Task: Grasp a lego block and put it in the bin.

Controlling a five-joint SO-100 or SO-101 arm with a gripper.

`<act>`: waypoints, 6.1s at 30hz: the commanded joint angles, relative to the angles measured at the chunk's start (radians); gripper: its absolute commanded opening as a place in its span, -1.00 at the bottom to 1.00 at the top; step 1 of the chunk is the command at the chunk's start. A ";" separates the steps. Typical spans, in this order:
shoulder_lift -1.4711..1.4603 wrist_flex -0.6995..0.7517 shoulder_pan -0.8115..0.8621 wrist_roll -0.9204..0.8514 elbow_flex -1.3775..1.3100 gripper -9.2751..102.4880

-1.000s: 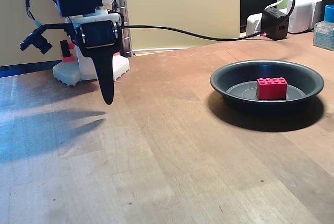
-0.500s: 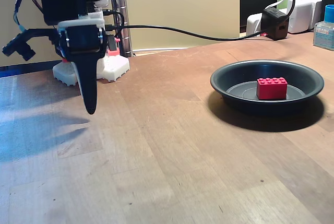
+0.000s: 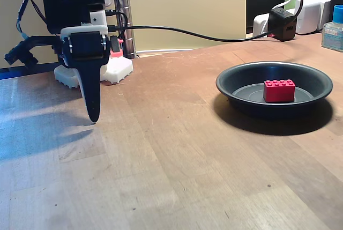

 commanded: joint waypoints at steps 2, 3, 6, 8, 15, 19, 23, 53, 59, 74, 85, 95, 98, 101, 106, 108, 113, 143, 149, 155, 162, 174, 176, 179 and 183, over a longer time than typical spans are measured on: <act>0.000 0.003 0.012 -0.006 0.034 -0.83; -0.002 0.003 0.014 -0.006 0.038 -0.83; -0.002 0.003 0.015 -0.006 0.057 -0.83; 0.000 0.003 0.015 -0.006 0.074 -0.83; 0.002 0.003 0.003 0.057 0.103 -0.83; 0.002 0.003 0.003 0.064 0.104 -0.83; 0.000 0.003 0.008 0.064 0.114 -0.83; 0.000 -0.150 0.032 0.149 0.222 -0.83; 0.000 -0.150 0.032 0.150 0.238 -0.83; 0.000 -0.152 0.018 0.137 0.245 -0.83; 0.000 -0.152 0.018 0.137 0.245 -0.83; 0.000 -0.152 0.020 0.137 0.245 -0.83; 0.000 -0.152 0.020 0.137 0.245 -0.83; 0.000 -0.152 0.020 0.137 0.245 -0.83; 0.000 -0.152 0.020 0.137 0.245 -0.83; 0.000 -0.152 0.020 0.137 0.245 -0.83; 0.000 -0.152 0.020 0.137 0.245 -0.83; 0.000 -0.152 0.020 0.137 0.247 -0.83; 0.000 -0.152 0.020 0.137 0.247 -0.83; 0.000 -0.152 0.020 0.137 0.247 -0.83; 0.000 -0.152 0.020 0.137 0.247 -0.83; 0.000 -0.152 0.020 0.137 0.247 -0.83; 0.000 -0.152 0.020 0.137 0.247 -0.83; 0.000 -0.152 0.020 0.137 0.247 -0.83; 0.000 -0.152 0.020 0.137 0.247 -0.83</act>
